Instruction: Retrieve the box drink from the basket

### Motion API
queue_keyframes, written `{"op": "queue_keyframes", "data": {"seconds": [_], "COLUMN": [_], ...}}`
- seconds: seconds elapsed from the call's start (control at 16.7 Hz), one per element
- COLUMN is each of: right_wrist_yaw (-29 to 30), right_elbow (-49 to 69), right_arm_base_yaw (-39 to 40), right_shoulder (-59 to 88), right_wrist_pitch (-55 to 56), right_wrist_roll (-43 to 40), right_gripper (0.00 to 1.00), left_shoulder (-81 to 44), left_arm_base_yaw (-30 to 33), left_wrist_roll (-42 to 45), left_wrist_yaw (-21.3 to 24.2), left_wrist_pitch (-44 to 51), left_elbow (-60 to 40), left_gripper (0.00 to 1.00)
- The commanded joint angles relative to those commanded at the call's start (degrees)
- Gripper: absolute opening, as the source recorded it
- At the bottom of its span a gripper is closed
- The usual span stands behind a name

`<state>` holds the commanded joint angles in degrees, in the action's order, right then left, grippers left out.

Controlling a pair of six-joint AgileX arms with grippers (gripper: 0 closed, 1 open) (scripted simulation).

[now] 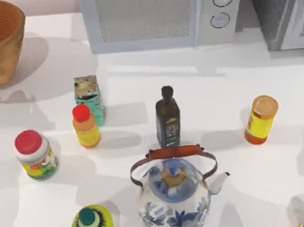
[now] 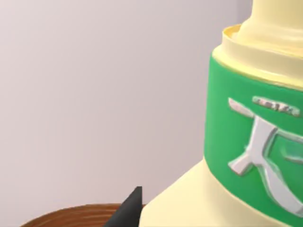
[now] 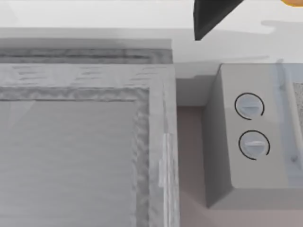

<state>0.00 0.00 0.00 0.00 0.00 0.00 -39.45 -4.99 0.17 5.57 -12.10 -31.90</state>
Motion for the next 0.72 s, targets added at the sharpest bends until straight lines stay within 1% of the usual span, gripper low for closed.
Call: {"op": "queue_keyframes", "data": {"seconds": [0.18, 0.36, 0.54, 0.72], "right_wrist_yaw": [0.0, 0.0, 0.0, 0.0], "right_elbow": [0.0, 0.0, 0.0, 0.0], "right_arm_base_yaw": [0.0, 0.0, 0.0, 0.0], "right_shoulder": [0.0, 0.0, 0.0, 0.0], "right_wrist_pitch": [0.0, 0.0, 0.0, 0.0], "right_wrist_roll": [0.0, 0.0, 0.0, 0.0], "right_gripper": [1.00, 1.00, 1.00, 1.00], "left_shoulder": [17.5, 30.2, 37.6, 39.5], "left_arm_base_yaw": [2.0, 3.6, 4.6, 5.0], "left_wrist_roll": [0.0, -0.1, -0.2, -0.2], "left_wrist_yaw": [-2.2, -4.0, -5.2, -5.6], "left_wrist_pitch": [4.7, 8.6, 11.3, 12.1], "left_elbow": [12.7, 23.2, 30.1, 31.9], "left_gripper": [0.00, 0.00, 0.00, 0.00]}}
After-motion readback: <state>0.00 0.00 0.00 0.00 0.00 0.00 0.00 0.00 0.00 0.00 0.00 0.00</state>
